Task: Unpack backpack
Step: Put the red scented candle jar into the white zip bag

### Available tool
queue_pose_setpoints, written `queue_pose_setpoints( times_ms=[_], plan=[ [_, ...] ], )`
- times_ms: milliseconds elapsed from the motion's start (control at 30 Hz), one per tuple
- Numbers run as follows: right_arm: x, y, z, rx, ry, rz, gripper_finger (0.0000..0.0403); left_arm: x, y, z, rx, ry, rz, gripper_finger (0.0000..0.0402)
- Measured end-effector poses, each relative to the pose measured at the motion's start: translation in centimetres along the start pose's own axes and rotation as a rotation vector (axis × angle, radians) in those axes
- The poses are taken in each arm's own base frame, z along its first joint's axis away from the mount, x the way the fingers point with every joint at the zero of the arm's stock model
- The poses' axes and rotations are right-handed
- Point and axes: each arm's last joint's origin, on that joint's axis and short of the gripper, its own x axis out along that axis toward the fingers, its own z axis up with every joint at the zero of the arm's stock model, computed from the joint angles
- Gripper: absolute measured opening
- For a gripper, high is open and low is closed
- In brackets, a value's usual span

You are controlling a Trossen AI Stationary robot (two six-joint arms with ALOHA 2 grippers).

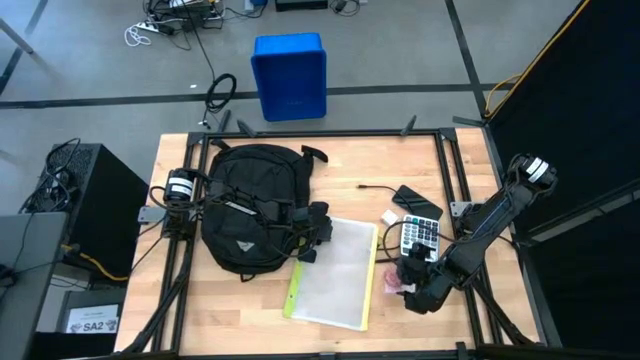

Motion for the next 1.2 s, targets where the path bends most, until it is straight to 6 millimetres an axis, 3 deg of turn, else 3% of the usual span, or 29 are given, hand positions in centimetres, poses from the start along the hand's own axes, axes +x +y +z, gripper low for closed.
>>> queue_pose_setpoints(
  times_ms=[633, 1200],
  plan=[
    [0.4, -1.0, 2.7, -0.011, -0.023, -0.023, 0.0383, 0.0, 0.0, 0.0, -0.001, -0.005, -0.003, 0.0000],
    [2.4, -2.0, 1.1, 0.009, -0.011, 0.027, 0.0382, 0.0, 0.0, 0.1, -0.003, -0.006, -0.003, 0.0000]
  ],
)
